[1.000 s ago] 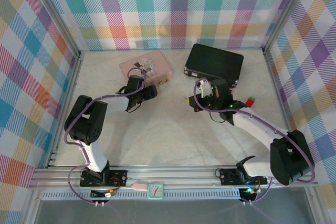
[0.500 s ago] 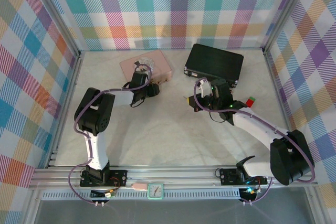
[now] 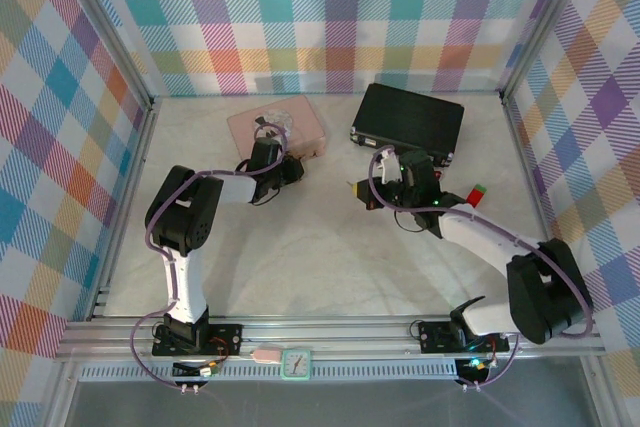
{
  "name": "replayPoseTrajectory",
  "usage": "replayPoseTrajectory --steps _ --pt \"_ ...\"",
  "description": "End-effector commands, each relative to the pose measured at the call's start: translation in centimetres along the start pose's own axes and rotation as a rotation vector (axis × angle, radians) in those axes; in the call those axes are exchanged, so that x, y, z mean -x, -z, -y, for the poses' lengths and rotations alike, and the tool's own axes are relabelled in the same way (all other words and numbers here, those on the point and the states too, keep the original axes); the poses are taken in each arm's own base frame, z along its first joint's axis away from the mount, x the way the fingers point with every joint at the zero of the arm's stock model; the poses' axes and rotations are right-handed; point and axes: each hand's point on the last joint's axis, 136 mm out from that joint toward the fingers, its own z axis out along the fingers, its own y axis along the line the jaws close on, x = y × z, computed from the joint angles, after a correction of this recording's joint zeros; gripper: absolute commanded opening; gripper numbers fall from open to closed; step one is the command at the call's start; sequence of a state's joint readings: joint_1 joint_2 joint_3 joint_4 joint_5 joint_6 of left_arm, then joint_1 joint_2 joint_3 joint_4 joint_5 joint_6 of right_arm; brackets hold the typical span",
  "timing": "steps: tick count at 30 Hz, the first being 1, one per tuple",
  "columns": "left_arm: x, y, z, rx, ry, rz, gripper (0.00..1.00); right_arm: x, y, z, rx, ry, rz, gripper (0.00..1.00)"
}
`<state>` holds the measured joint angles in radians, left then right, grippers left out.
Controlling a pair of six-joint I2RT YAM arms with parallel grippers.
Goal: Unlock the padlock with the key
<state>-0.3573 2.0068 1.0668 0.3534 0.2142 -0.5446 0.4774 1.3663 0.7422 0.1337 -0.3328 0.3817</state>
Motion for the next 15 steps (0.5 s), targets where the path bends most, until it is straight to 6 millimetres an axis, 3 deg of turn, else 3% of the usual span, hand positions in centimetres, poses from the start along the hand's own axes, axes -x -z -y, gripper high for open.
replayPoseTrajectory --steps 1,7,15 --pt "-1.2 1.1 0.5 -0.046 0.171 -0.038 0.00 -1.0 -1.3 0.6 0.010 -0.131 -0.009 0.00" --pt "-1.2 2.9 3.2 -0.235 0.425 -0.024 0.00 -2.7 -3.8 0.8 0.062 -0.326 -0.041 0.00" --pt "-1.2 4.0 6.2 -0.493 0.660 0.007 0.00 -2.0 -6.6 -1.0 0.208 -0.457 -0.047 0.00"
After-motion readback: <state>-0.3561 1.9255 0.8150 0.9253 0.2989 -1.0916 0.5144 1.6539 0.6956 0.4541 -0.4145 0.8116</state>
